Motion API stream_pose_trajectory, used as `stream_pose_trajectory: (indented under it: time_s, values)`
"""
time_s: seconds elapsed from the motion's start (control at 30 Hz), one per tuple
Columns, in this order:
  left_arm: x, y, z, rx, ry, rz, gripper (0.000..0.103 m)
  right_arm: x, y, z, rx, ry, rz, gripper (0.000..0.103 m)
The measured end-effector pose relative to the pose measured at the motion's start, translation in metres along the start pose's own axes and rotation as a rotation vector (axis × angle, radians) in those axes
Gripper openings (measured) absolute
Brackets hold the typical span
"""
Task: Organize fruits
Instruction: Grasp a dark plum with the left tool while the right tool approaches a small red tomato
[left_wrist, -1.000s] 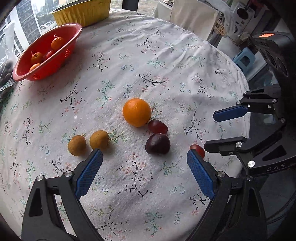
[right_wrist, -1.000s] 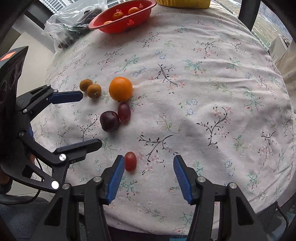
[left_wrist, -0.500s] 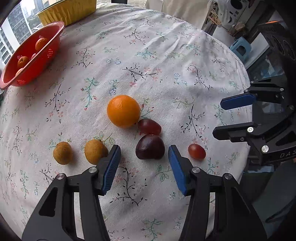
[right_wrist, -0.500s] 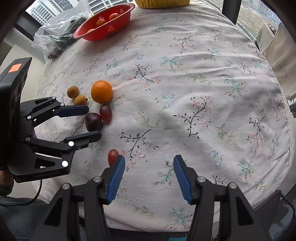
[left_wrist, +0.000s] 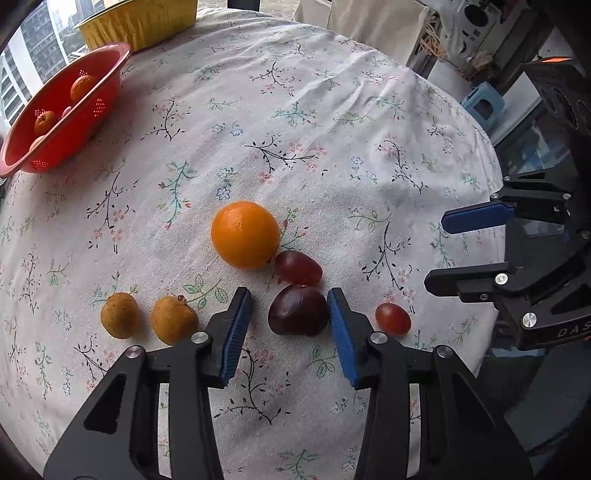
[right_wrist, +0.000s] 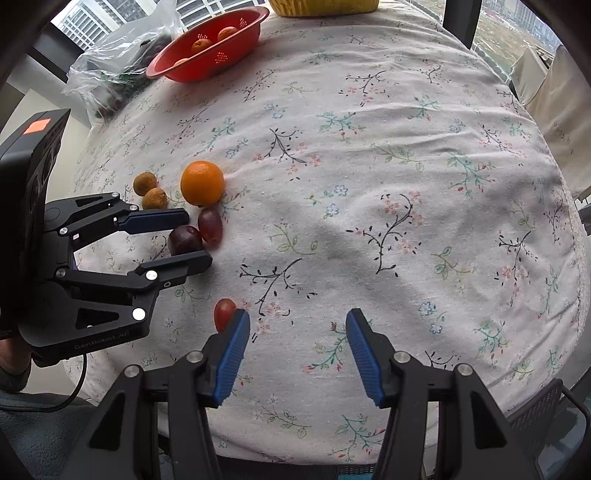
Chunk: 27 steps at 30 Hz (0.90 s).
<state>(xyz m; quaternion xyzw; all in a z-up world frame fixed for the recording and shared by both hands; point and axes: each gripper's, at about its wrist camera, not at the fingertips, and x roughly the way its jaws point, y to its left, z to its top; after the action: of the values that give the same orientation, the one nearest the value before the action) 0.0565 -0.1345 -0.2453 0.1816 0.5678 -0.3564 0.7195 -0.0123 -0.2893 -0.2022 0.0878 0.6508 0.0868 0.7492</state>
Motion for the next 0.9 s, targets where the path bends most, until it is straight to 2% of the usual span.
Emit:
stream_pose_trajectory:
  time_s: [0.4, 0.47, 0.53, 0.73, 0.9]
  values:
    - [0.0, -0.005, -0.005, 0.03, -0.012, 0.01, 0.037, 0.001, 0.006, 0.003, -0.019, -0.001, 0.002, 0.058]
    - [-0.001, -0.005, -0.006, 0.034, -0.015, 0.002, 0.031, 0.001, 0.008, 0.004, -0.025, -0.002, 0.001, 0.058]
    - [-0.004, -0.006, -0.009, 0.036, -0.02, 0.004, 0.029, 0.001, 0.01, 0.004, -0.031, -0.004, 0.003, 0.058]
    - [-0.019, -0.003, -0.019, -0.004, -0.043, -0.005, 0.029, 0.006, 0.021, 0.004, -0.064, 0.001, 0.018, 0.056]
    - [-0.032, 0.007, -0.03, -0.109, -0.063, -0.072, 0.029, 0.013, 0.033, 0.003, -0.094, 0.014, 0.028, 0.053]
